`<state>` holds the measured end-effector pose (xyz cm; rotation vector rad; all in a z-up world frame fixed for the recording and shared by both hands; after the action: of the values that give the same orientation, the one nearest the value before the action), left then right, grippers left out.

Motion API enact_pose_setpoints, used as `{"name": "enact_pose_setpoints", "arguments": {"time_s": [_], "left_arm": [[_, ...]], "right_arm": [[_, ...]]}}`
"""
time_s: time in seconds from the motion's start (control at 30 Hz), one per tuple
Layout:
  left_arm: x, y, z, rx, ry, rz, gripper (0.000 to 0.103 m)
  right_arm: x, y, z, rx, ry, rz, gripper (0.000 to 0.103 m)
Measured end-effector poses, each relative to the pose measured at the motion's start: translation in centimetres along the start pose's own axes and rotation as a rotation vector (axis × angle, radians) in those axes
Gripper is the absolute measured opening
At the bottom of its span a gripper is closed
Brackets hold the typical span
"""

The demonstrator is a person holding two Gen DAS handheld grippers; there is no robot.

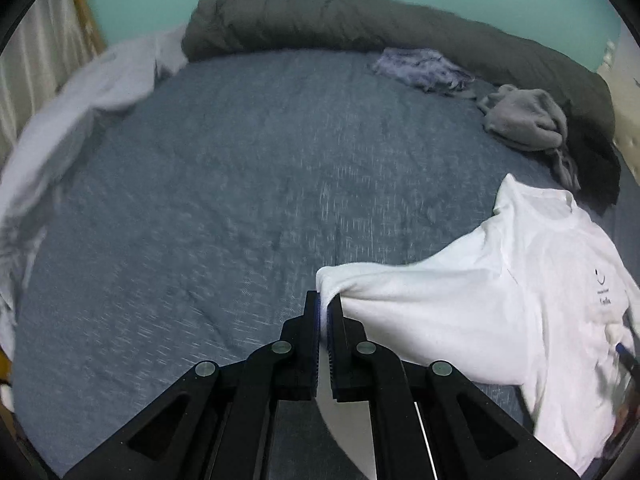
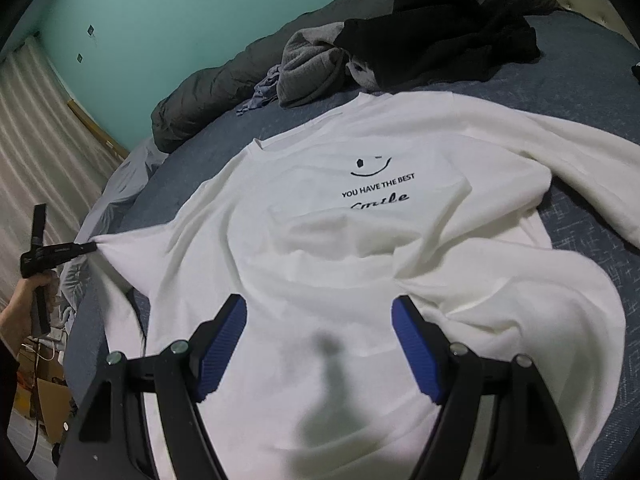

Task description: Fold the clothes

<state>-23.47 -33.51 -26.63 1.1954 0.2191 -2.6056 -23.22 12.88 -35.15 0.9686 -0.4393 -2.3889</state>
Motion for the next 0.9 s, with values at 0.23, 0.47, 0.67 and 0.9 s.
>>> {"name": "enact_pose_setpoints", "arguments": {"time_s": [0.23,0.47,0.67,0.9], "left_arm": [[0.0,3.1,-1.6,-0.115,-0.007,-0.010,0.036],[-2.6,3.1,-5.7,-0.146,0.008,-0.067,0.049],[-2.6,-0.4,-11.5,-0.222,0.084,-0.194,0.053],[-1.7,-2.3,-14.4,-0.202,0.111,-0.201,0.052]], "right_arm": [[0.2,0.3,0.0,-0.006,0.001,0.003,0.076],[0.1,1.0,0.0,-0.015,0.000,0.016,0.076],[-0.1,1.4,-0.1,-0.010,-0.004,0.026,0.076],[-0.2,1.4,-0.1,-0.003,-0.006,0.025,0.076]]}}
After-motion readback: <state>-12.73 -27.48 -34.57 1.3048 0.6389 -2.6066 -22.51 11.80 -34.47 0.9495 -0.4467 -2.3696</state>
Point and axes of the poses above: each gripper's, at about its wrist camera, not at the fingertips, and x roughly the way its jaws point, y to its left, z to its top, the point moved 10 cm from there along x, roughly the way its jaws point, and after that the axes turned 11 degrees about -y, right-handed, at the moved point
